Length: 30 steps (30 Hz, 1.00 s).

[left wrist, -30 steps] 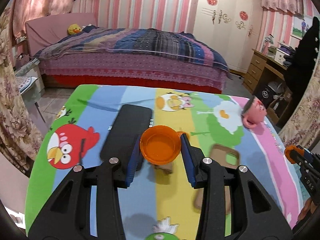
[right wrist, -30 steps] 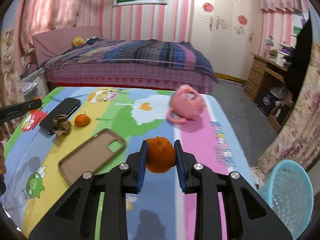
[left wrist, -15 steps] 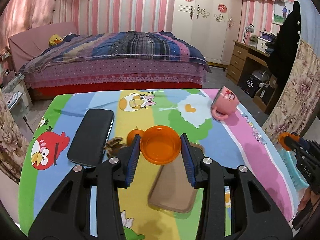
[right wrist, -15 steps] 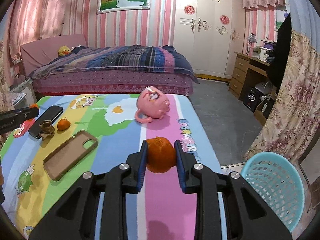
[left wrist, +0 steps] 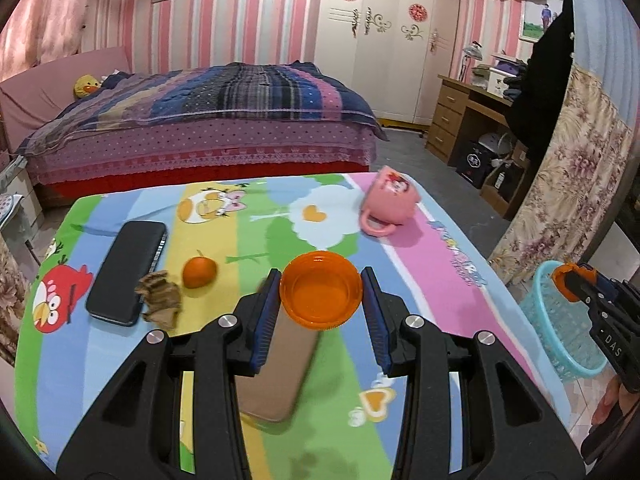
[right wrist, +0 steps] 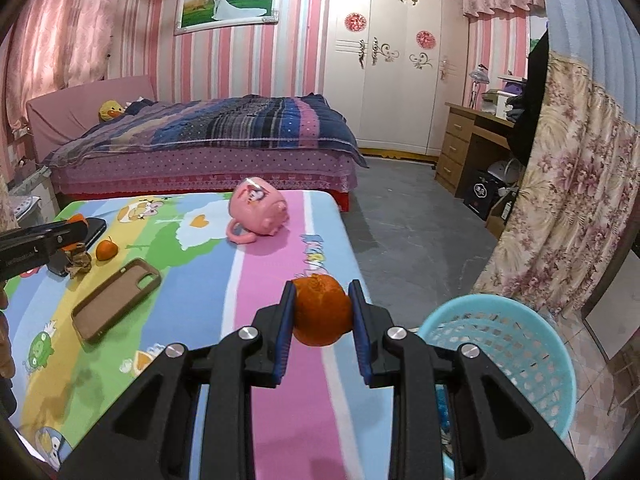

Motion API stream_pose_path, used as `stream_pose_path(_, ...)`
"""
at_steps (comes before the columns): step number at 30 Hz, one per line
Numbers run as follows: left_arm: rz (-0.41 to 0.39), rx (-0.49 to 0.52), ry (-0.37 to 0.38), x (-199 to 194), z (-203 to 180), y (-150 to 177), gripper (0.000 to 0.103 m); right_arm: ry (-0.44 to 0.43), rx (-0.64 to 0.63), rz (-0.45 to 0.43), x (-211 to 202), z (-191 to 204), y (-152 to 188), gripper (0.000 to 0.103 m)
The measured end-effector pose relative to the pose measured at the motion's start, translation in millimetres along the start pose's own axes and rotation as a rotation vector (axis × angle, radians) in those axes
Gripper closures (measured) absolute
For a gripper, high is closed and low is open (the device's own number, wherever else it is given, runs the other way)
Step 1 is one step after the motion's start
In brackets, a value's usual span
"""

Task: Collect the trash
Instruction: 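Carry the orange cup and mandarin over the light-blue basket with both tools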

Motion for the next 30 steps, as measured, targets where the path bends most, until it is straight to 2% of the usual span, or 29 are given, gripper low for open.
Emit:
stream_pose_path(6,0.001,0.040,0.011,2,-31,2,0.064,0.007,0.029,-0.004,-4,-15,2,0.076)
stream_pose_path(11,0.008,0.016,0.040,3,-49,1,0.064,0.001,0.029,-0.003,-7,-17,1,0.076)
stream_pose_path(17,-0.009,0.054,0.048,1,-71,-4,0.064,-0.009,0.020,-0.012,-10,-20,-2,0.076)
stream_pose_path(22,-0.023,0.071,0.047,-6,-70,-3,0.064,-0.011,0.019,-0.020,-13,-18,-3,0.076)
stream_pose_path(30,0.003,0.090,0.019,1,-61,9,0.064,-0.003,0.043,-0.038,-15,-24,-5,0.076)
Point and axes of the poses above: each gripper's, at about its wrist camera, not at the fingertips, and x roughly the way its jaws point, z to its left, y to its underside, the point moved 5 cm from there along x, roughly the way its jaws point, and after that the axes turned 7 degrees about -z, right-handed, at the moved point
